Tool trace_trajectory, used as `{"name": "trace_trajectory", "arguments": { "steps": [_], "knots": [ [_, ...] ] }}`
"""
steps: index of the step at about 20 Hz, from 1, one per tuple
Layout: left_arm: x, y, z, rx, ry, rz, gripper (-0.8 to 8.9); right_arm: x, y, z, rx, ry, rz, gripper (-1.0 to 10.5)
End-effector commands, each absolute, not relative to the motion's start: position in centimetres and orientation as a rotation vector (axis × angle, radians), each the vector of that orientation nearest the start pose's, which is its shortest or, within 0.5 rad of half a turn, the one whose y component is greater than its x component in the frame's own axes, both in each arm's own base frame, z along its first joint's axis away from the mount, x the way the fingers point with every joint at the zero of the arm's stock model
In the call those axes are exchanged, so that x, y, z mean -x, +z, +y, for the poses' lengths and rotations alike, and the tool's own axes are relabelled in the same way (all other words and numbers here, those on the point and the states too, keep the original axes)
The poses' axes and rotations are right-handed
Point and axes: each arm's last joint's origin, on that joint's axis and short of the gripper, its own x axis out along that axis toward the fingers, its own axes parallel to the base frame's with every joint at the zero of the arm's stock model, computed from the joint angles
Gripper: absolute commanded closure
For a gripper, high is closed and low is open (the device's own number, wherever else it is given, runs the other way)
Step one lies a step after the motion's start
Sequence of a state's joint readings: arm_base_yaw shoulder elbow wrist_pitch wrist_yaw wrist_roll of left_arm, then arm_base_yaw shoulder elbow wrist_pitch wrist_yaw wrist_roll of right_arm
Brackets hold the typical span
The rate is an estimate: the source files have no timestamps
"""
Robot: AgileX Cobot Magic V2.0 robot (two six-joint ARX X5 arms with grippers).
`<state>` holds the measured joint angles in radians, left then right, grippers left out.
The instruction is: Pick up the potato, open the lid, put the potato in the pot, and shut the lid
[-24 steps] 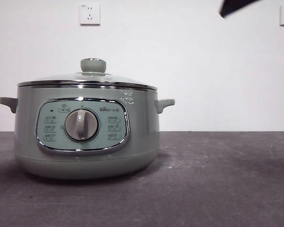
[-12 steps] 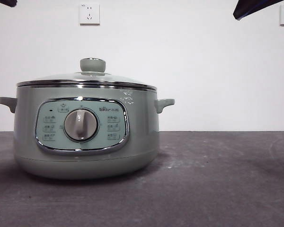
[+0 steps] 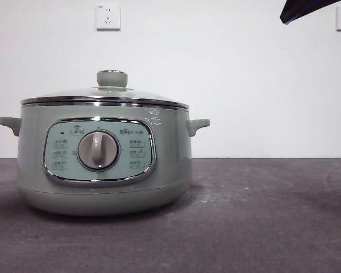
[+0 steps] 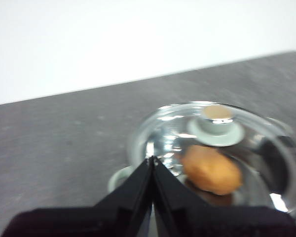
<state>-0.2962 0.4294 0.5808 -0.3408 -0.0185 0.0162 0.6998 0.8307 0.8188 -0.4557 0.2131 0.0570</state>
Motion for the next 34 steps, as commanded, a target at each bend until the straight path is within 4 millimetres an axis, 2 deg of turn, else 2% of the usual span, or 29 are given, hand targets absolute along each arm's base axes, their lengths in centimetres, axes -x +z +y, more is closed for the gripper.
{"name": "trace_trajectory", "arguments": {
  "steps": [1, 4, 7, 10, 14, 34],
  "knots": [
    [-10.2, 25.7, -2.3, -0.041, -0.216, 0.172, 8.17, -13.7, 31.0, 10.7, 0.142, 0.460, 0.442, 9.5],
    [-10.0, 21.7, -1.6, -0.034, -0.149, 0.158, 8.17, -13.7, 31.0, 10.7, 0.142, 0.460, 0.442, 9.5],
    [-10.0, 18.6, -1.2, -0.029, -0.106, 0.150, 8.17, -13.7, 31.0, 10.7, 0.142, 0.461, 0.442, 9.5],
    [-9.9, 16.6, -1.0, -0.029, -0.088, 0.158, 8.17, -13.7, 31.0, 10.7, 0.142, 0.460, 0.442, 9.5],
    [-9.8, 14.9, -1.0, -0.030, -0.085, 0.164, 8.17, -13.7, 31.0, 10.7, 0.142, 0.461, 0.442, 9.5],
    [-9.6, 14.7, -0.7, -0.035, -0.064, 0.181, 8.17, -13.5, 31.0, 10.7, 0.179, 0.471, 0.443, 9.5]
  ]
}}
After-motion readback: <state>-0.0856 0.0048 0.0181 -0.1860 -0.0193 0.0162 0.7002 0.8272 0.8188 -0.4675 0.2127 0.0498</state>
